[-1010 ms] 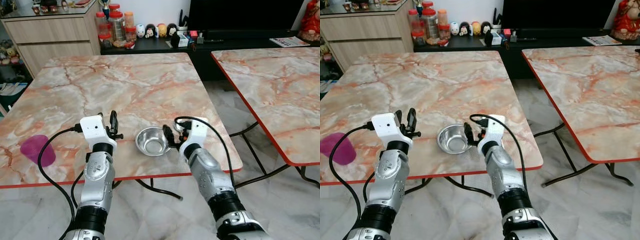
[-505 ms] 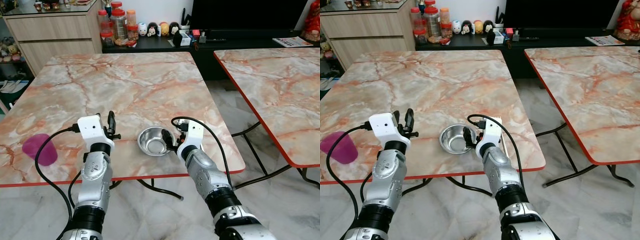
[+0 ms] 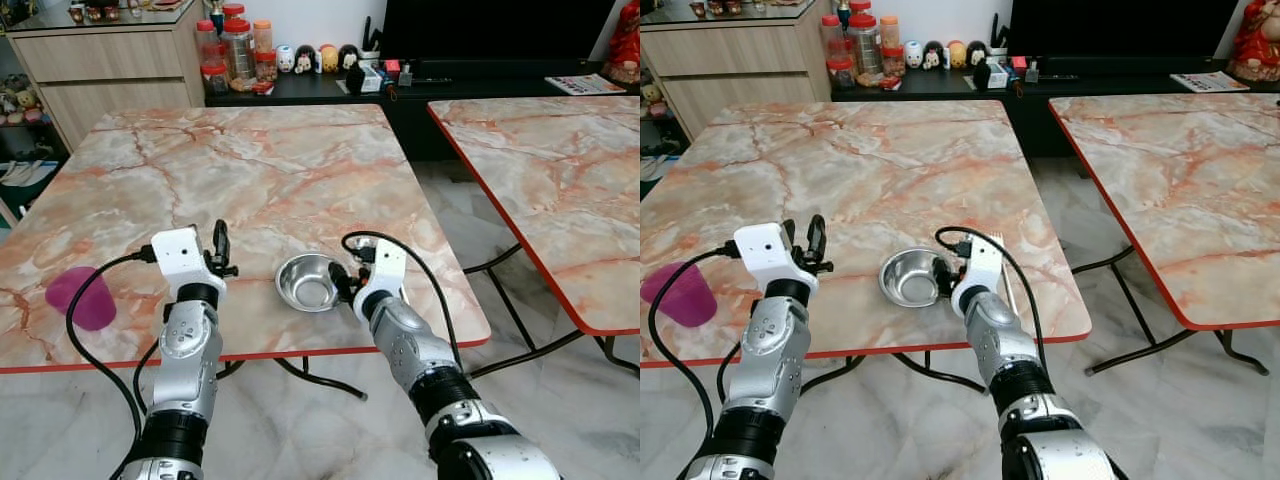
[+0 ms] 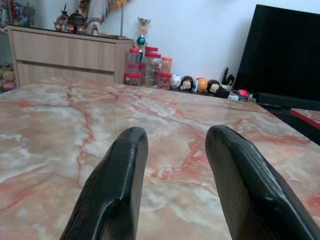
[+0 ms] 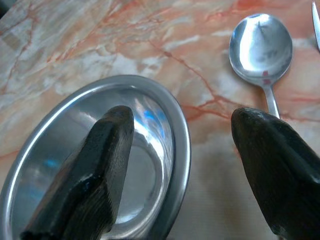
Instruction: Setting the table
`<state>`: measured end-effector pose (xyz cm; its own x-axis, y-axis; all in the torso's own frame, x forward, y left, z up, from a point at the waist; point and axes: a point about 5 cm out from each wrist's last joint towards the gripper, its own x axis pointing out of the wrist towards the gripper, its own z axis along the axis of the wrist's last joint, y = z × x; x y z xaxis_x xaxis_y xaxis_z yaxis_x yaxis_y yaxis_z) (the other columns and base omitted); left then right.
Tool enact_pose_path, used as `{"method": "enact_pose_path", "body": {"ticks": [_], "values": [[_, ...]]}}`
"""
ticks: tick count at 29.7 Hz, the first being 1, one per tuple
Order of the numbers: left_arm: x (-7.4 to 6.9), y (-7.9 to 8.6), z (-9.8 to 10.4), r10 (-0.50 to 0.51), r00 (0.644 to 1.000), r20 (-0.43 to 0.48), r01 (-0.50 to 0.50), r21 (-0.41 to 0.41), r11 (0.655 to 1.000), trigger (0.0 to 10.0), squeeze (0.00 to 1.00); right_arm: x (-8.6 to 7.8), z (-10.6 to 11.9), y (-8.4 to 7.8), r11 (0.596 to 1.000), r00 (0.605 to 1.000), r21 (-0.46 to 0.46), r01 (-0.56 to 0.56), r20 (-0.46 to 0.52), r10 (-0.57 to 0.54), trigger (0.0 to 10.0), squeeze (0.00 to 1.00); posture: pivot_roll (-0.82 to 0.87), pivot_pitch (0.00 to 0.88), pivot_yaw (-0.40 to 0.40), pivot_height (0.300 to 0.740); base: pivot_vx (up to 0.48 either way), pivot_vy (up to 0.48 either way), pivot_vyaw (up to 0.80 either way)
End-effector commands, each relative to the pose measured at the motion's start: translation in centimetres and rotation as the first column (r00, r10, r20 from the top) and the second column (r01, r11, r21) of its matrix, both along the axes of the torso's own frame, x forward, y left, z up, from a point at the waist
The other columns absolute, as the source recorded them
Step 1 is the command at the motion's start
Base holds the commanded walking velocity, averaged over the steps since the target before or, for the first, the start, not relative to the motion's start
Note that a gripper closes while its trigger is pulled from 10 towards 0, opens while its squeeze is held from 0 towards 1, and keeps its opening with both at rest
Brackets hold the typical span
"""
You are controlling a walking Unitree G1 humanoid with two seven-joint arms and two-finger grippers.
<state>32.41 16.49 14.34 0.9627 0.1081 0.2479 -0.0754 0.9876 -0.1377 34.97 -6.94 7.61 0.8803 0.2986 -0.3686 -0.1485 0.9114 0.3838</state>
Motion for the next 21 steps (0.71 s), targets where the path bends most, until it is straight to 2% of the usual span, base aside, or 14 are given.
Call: {"method": "enact_pose_path", "body": {"ticks": [1, 12, 13, 14, 15, 21], "values": [[0.2, -0.3, 0.9, -0.019, 1.000, 0.021, 0.019, 0.018, 1.000, 10.0, 0.00, 0.3, 0.4, 0.5, 1.000, 1.000, 0.013, -0.005, -0.004, 0.005, 10.0, 0.00, 0.02, 0.000, -0.021, 0.732, 0.000, 0.000, 0.00], [0.5, -0.5, 1.9, -0.035, 0.999, 0.038, 0.033, 0.040, 0.999, 10.0, 0.00, 0.3, 0.1, 0.7, 1.000, 0.999, 0.017, -0.006, -0.037, 0.007, 10.0, 0.00, 0.03, 0.000, -0.020, 0.732, 0.000, 0.000, 0.00], [0.5, -0.6, 1.9, -0.037, 0.999, 0.039, 0.035, 0.041, 0.999, 10.0, 0.00, 0.3, 0.1, 0.7, 1.000, 0.999, 0.018, -0.011, -0.039, 0.012, 8.3, 0.00, 0.03, 0.000, -0.021, 0.732, 0.000, 0.000, 0.00], [0.5, -0.6, 2.0, -0.037, 0.999, 0.038, 0.036, 0.041, 0.999, 10.0, 0.00, 0.3, 0.1, 0.8, 1.000, 0.999, 0.020, -0.014, -0.038, 0.015, 8.3, 0.00, 0.03, 0.000, -0.021, 0.732, 0.000, 0.000, 0.00], [0.5, -0.6, 2.0, -0.038, 0.999, 0.039, 0.036, 0.042, 0.998, 10.0, 0.00, 0.3, 0.1, 0.8, 1.000, 0.999, 0.019, -0.016, -0.034, 0.017, 0.0, 0.00, 0.03, 0.000, -0.021, 0.732, 0.000, 0.000, 0.00], [0.4, -0.9, 2.5, -0.045, 0.998, 0.051, 0.043, 0.044, 0.998, 10.0, 0.00, 0.4, 0.2, 0.7, 1.000, 0.999, 0.020, -0.024, -0.024, 0.024, 0.0, 0.00, 0.03, 0.000, -0.022, 0.732, 0.000, 0.000, 0.00]]}}
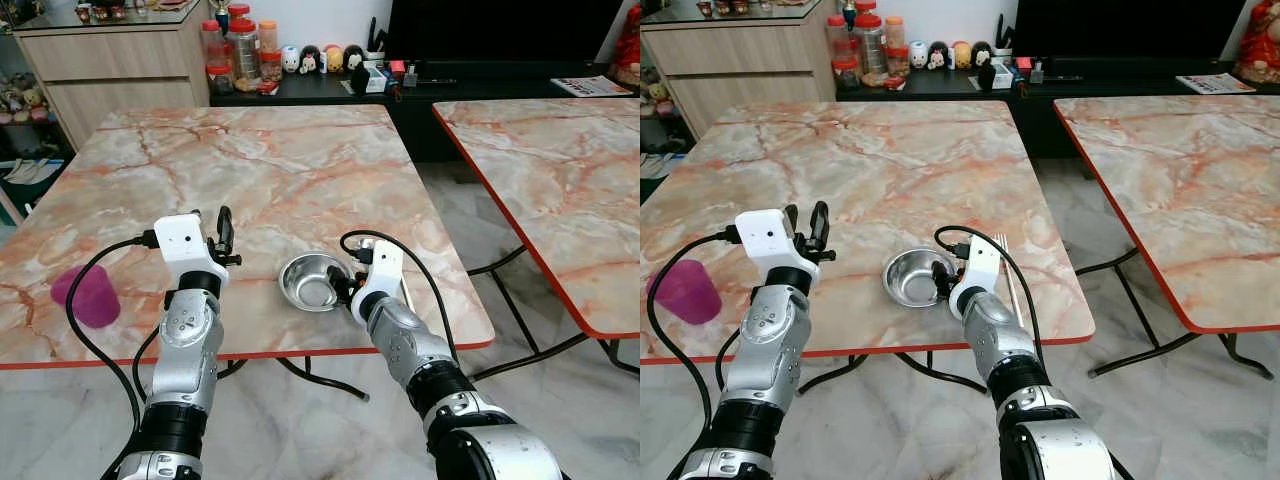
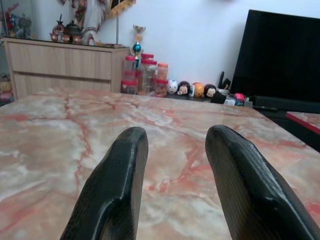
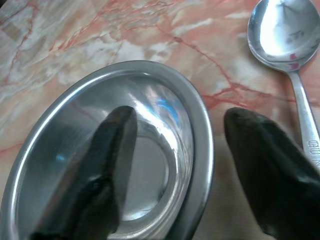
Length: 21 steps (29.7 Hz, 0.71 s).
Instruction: Setting the table
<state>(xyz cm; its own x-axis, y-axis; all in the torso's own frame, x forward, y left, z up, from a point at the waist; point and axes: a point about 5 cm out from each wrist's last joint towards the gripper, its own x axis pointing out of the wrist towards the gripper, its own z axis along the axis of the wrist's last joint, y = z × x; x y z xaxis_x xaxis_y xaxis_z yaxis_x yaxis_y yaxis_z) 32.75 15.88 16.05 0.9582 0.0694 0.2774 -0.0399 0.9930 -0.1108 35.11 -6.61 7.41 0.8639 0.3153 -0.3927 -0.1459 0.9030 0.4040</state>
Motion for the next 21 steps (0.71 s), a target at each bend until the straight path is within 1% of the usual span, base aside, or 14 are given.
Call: {"method": "enact_pose_path", "body": {"ticks": [1, 10, 14, 18, 19, 21], "values": [[0.1, -0.3, 0.9, -0.013, 1.000, 0.024, 0.013, 0.015, 1.000, 10.0, 0.00, 0.3, 0.4, 0.4, 1.000, 1.000, 0.003, -0.013, 0.010, 0.013, 0.0, 0.00, 0.03, 0.000, -0.023, 0.732, 0.000, 0.000, 0.00], [0.1, -0.5, 0.9, -0.035, 0.999, 0.018, 0.035, 0.017, 0.999, 10.0, 0.00, 0.2, 0.2, 0.3, 1.000, 1.000, -0.005, -0.017, 0.006, 0.017, 0.0, 0.00, 0.03, 0.000, -0.021, 0.732, 0.000, 0.000, 0.00], [0.1, -0.7, 0.6, -0.046, 0.999, -0.002, 0.046, 0.016, 0.999, 10.0, 0.00, 0.1, 0.1, 0.4, 1.000, 1.000, -0.006, -0.022, 0.002, 0.022, 0.0, 0.00, 0.03, 0.000, -0.020, 0.732, 0.000, 0.000, 0.00], [-0.1, -0.3, -1.1, -0.032, 0.997, -0.063, 0.031, -0.010, 0.999, 10.0, 0.00, 0.0, 0.0, 0.5, 1.000, 1.000, -0.002, -0.021, 0.003, 0.021, 0.0, 0.00, 0.04, 0.000, -0.020, 0.732, 0.000, 0.000, 0.00], [-0.4, 0.1, -2.2, -0.010, 0.996, -0.093, 0.010, -0.007, 1.000, 10.0, 0.00, 0.0, 0.1, 0.5, 1.000, 1.000, 0.002, -0.017, 0.007, 0.017, 0.0, 0.00, 0.04, 0.000, -0.019, 0.732, 0.000, 0.000, 0.00], [-0.8, 0.6, -3.2, 0.007, 0.992, -0.122, -0.008, -0.004, 1.000, 10.0, 0.00, 0.1, 0.2, 0.4, 1.000, 1.000, 0.010, -0.013, 0.016, 0.013, 0.0, 0.00, 0.03, 0.000, -0.019, 0.732, 0.000, 0.000, 0.00]]}}
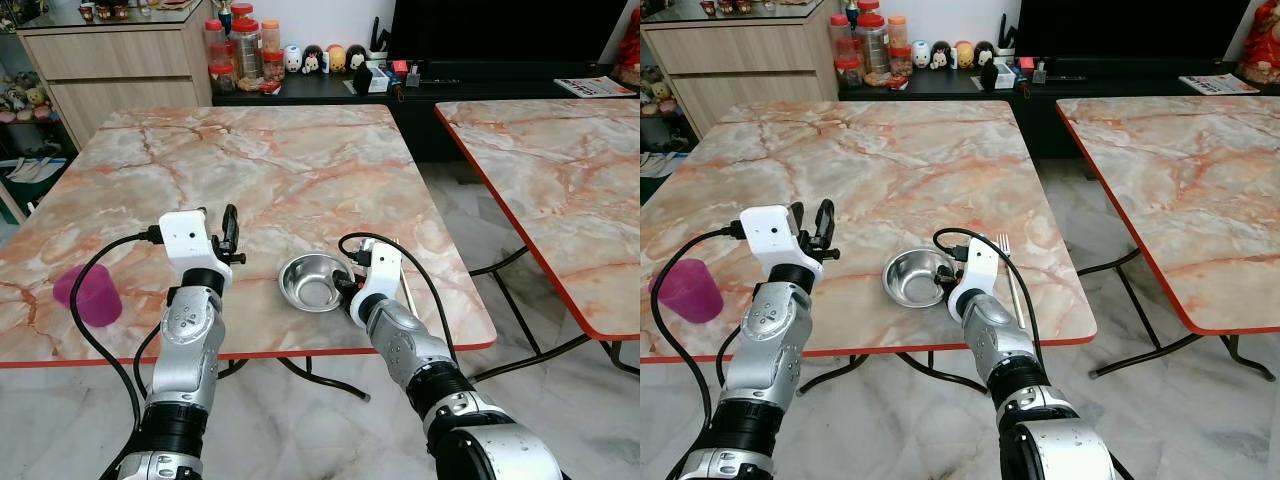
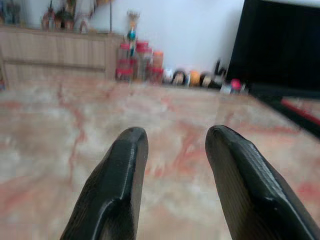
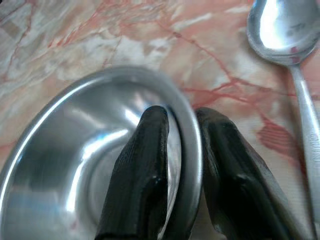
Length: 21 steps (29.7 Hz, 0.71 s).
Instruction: Setting the table
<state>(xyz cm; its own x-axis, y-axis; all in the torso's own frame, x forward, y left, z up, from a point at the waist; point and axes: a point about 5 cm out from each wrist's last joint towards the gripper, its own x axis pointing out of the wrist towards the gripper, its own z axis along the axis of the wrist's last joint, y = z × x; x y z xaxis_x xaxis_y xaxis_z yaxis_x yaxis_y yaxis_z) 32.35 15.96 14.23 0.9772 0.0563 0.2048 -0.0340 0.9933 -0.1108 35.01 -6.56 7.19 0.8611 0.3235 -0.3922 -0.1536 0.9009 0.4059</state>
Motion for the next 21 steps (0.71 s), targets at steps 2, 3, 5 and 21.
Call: {"method": "enact_pose_path", "body": {"ticks": [2, 3, 5, 21], "values": [[-0.5, 0.6, -1.7, 0.028, 0.998, -0.057, -0.028, -0.003, 1.000, 10.0, 0.00, 0.2, 0.4, 0.4, 1.000, 1.000, 0.010, -0.003, 0.020, 0.003, 0.0, 0.00, 0.03, 0.000, -0.019, 0.732, 0.000, 0.000, 0.00], [-0.7, 0.8, -2.1, 0.035, 0.997, -0.066, -0.035, -0.005, 0.999, 10.0, 0.00, 0.2, 0.5, 0.4, 1.000, 1.000, 0.012, -0.003, 0.025, 0.003, 0.0, 0.00, 0.04, 0.000, -0.019, 0.732, 0.000, 0.000, 0.00], [-1.2, 1.4, -3.0, 0.058, 0.994, -0.089, -0.058, 0.000, 0.998, 10.0, 0.00, 0.3, 0.7, 0.4, 1.000, 0.999, 0.022, 0.000, 0.044, -0.001, 0.0, 0.00, 0.05, 0.000, -0.021, 0.732, 0.000, 0.000, 0.00], [-2.0, 2.9, -3.9, 0.131, 0.988, -0.081, -0.131, 0.016, 0.991, 10.0, 0.00, 2.3, 7.2, 0.6, 0.965, 0.920, 0.261, -0.006, 0.379, -0.097, 6.9, 0.00, 0.14, 0.000, -0.071, 0.732, 0.000, 0.000, 0.00]]}}
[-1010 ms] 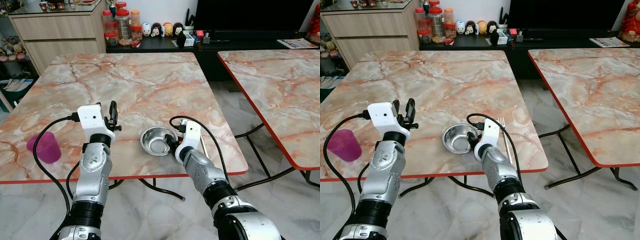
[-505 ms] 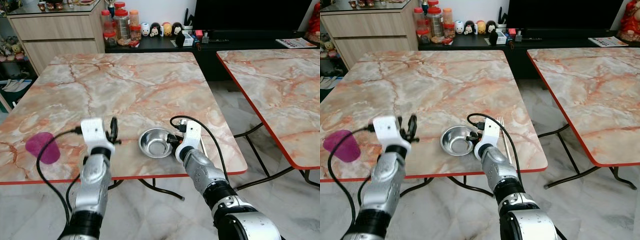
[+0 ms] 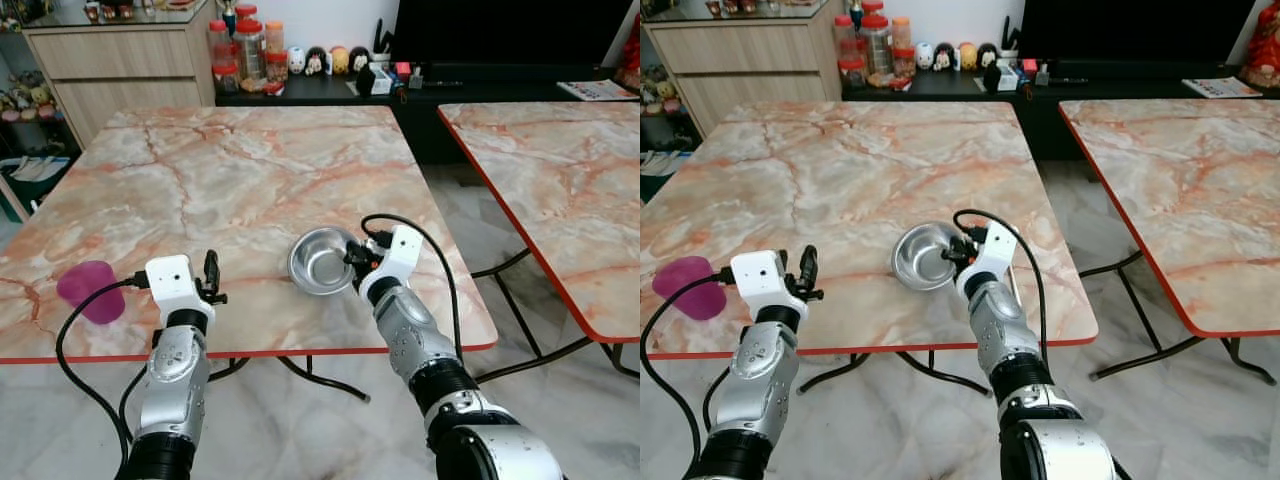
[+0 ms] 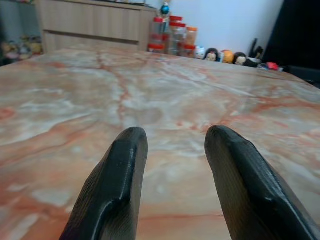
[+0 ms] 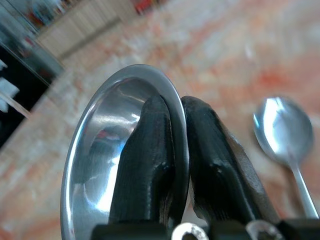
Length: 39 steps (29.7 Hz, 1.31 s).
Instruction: Setting the table
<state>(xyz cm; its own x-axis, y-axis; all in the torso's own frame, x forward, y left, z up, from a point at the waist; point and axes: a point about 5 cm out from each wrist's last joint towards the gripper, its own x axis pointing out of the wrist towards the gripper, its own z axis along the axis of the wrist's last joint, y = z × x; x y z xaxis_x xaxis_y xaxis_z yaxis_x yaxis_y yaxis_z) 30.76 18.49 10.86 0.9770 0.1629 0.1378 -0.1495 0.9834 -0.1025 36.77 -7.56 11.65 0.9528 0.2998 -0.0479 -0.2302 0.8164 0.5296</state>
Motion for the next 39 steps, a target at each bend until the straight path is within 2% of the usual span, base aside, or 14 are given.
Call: {"method": "enact_pose_path", "body": {"ticks": [1, 9, 13, 16, 22, 28, 39], "values": [[-0.6, 0.5, -0.8, 0.037, 0.999, -0.015, -0.037, 0.008, 0.999, 10.0, 0.00, 0.7, 3.3, 1.5, 0.999, 0.990, 0.032, -0.031, 0.140, 0.026, 10.0, 0.00, 0.15, 0.000, -0.082, 0.732, 0.000, 0.000, 0.00], [-1.2, 0.7, -1.2, 0.070, 0.997, -0.015, -0.071, -0.008, 0.997, 10.0, 0.00, 0.7, 3.8, 1.3, 0.999, 0.984, 0.037, -0.033, 0.178, 0.026, 10.0, 0.00, 0.16, 0.000, -0.090, 0.732, 0.000, 0.000, 0.00], [-2.3, 1.4, -1.9, 0.094, 0.995, -0.033, -0.094, 0.004, 0.996, 10.0, 0.00, 0.8, 4.3, 1.0, 1.000, 0.976, 0.009, -0.020, 0.216, 0.018, 10.0, 0.00, 0.13, 0.000, -0.093, 0.732, 0.000, 0.000, 0.00], [-2.5, 1.3, -1.8, 0.094, 0.995, -0.029, -0.094, 0.004, 0.996, 10.0, 0.00, 0.9, 4.5, 0.5, 1.000, 0.972, 0.000, 0.001, 0.235, -0.001, 10.0, 0.00, 0.12, 0.000, -0.076, 0.732, 0.000, 0.000, 0.00], [-1.8, 0.9, -1.4, 0.058, 0.998, -0.027, -0.057, 0.033, 0.998, 10.0, 0.00, 1.0, 4.6, -0.5, 0.998, 0.968, 0.010, 0.055, 0.243, -0.055, 10.0, 0.00, 0.07, 0.000, -0.034, 0.732, 0.000, -0.086, 0.00], [-0.8, 0.1, -0.9, 0.023, 1.000, -0.016, -0.023, 0.029, 0.999, 10.0, 0.00, 0.7, 4.6, -1.7, 0.995, 0.958, -0.029, 0.093, 0.276, -0.081, 10.0, 0.00, 0.03, 0.000, -0.016, 0.732, 0.000, -0.399, 0.00], [-1.0, -0.4, -1.0, 0.015, 1.000, -0.018, -0.015, 0.024, 1.000, 10.0, 0.00, 0.7, 4.9, -1.9, 0.994, 0.952, -0.031, 0.106, 0.293, -0.093, 10.0, 0.00, 0.03, 0.001, -0.022, 0.732, 0.000, -0.416, 0.00]]}}
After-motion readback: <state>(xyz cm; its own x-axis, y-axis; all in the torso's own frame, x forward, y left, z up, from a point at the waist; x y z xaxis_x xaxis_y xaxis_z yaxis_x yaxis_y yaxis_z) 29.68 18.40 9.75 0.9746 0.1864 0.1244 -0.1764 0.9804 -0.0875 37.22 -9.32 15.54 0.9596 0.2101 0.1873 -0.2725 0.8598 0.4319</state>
